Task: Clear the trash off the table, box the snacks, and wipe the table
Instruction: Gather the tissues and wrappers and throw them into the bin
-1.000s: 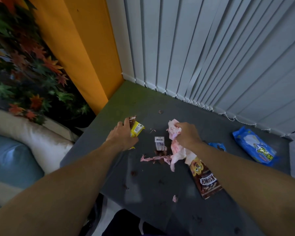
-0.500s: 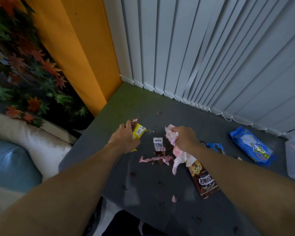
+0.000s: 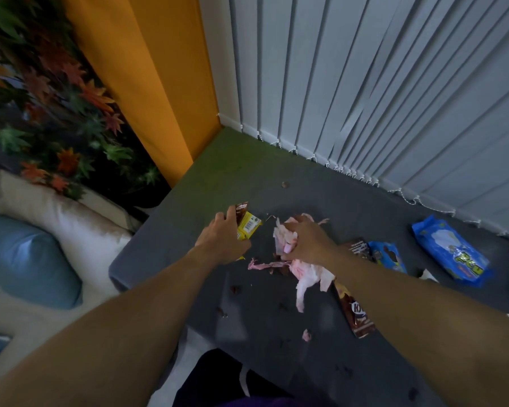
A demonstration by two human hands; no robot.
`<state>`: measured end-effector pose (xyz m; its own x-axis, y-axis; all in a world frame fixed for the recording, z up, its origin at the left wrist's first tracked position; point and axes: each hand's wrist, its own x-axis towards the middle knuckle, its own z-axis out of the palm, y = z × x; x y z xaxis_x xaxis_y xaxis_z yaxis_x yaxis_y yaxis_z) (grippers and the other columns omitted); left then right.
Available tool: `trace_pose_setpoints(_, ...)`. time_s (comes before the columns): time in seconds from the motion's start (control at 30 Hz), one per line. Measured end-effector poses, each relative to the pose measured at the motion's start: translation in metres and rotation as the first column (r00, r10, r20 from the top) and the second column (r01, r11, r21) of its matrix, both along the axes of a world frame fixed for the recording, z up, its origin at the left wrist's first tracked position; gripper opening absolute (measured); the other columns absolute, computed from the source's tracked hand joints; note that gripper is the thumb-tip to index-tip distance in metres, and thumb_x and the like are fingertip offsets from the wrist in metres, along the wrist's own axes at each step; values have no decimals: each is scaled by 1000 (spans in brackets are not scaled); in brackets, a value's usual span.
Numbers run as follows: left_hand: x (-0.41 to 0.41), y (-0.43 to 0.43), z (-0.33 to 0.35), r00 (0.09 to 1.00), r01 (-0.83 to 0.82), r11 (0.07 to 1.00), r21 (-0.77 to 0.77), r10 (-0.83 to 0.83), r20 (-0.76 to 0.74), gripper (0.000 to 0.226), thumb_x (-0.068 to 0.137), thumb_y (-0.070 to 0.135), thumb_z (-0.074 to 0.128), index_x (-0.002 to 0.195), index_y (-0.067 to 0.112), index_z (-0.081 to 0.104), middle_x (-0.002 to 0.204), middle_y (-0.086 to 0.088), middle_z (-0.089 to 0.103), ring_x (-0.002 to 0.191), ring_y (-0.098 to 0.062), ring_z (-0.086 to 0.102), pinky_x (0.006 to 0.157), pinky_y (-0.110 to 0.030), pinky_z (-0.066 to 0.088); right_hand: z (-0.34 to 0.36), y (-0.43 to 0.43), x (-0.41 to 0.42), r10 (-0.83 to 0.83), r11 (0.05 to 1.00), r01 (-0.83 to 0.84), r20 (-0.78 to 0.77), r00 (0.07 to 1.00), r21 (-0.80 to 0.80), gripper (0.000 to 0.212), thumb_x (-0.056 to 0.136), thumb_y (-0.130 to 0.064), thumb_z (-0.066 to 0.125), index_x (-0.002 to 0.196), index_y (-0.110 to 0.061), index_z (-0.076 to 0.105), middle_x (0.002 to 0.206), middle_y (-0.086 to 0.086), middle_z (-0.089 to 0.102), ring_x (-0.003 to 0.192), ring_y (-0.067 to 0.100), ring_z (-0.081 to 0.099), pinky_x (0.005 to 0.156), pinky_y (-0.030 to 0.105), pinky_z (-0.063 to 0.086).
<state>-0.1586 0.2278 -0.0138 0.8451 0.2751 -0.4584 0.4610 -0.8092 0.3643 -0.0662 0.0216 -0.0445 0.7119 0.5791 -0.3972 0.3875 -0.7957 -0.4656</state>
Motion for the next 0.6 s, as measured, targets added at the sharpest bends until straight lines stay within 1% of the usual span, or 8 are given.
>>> trace_pose_setpoints(0.07, -7, 1, -5, 1000, -14, 1000, -6, 14, -15, 95, 84, 41, 65, 157, 18, 10, 138, -14, 42, 122, -35, 50, 99, -47, 47, -5, 9, -6, 68, 997, -65, 59, 996, -50, 60, 74, -38, 77, 128, -16, 64, 136, 9, 55, 128, 30, 49, 106, 31, 31)
trace_pose_setpoints(0.1, -9, 2, -6, 1000, -20, 1000, -8, 20, -24, 95, 85, 41, 65, 157, 18, 9, 139, -13, 41, 122, -34, 50, 99, -47, 46, -6, 13, -9, 88, 994, -82, 86, 992, -74, 52, 77, -39, 71, 124, -17, 67, 132, 7, 59, 124, 28, 52, 104, 30, 32)
trace_pose_setpoints(0.17, -13, 6, -8, 999, -36, 999, -13, 35, -37, 95, 86, 42, 65, 158, 18, 7, 142, -13, 40, 124, -34, 48, 100, -47, 45, -6, 21, -13, 126, 986, -111, 118, 985, -126, 36, 87, -30, 67, 119, -14, 70, 125, 7, 66, 119, 26, 58, 102, 31, 39)
trace_pose_setpoints(0.23, -17, 12, -10, 997, -61, 998, -10, 61, -48, 97, 85, 42, 66, 158, 18, 7, 143, -13, 39, 126, -35, 47, 102, -47, 44, -7, 25, -12, 96, 985, -79, 100, 990, -156, 31, 89, -24, 69, 117, -12, 72, 120, 9, 68, 114, 27, 61, 99, 33, 46)
trace_pose_setpoints(0.37, -23, 21, -12, 993, -102, 995, 12, 103, -62, 98, 82, 42, 68, 158, 19, 9, 141, -13, 41, 127, -35, 48, 102, -47, 44, -16, 27, -6, -25, 993, 29, 34, 999, -117, 16, 83, -11, 71, 98, -14, 76, 100, 9, 72, 98, 27, 66, 86, 34, 54)
trace_pose_setpoints(0.47, -24, 23, -11, 993, -101, 995, 27, 102, -61, 98, 82, 43, 68, 157, 18, 10, 142, -13, 41, 127, -35, 48, 103, -47, 44, -8, 25, -5, -46, 998, 47, 19, 999, -41, 15, 84, -7, 66, 96, -16, 65, 94, 7, 70, 93, 27, 63, 79, 37, 52)
trace_pose_setpoints(0.53, -23, 23, -10, 994, -97, 995, 28, 99, -56, 98, 82, 43, 68, 157, 18, 11, 141, -13, 41, 126, -35, 48, 103, -48, 45, -4, 26, -4, -39, 999, 39, 23, 999, 14, 20, 83, -9, 66, 86, -22, 51, 86, 2, 62, 86, 23, 58, 71, 33, 45)
trace_pose_setpoints(0.6, -21, 23, -10, 994, -92, 995, 29, 93, -49, 97, 82, 43, 68, 157, 18, 11, 141, -13, 41, 126, -35, 49, 102, -48, 45, 0, 30, -4, -19, 999, 19, 10, 1000, 49, 25, 83, -14, 64, 74, -27, 44, 77, -4, 58, 79, 22, 58, 67, 29, 39)
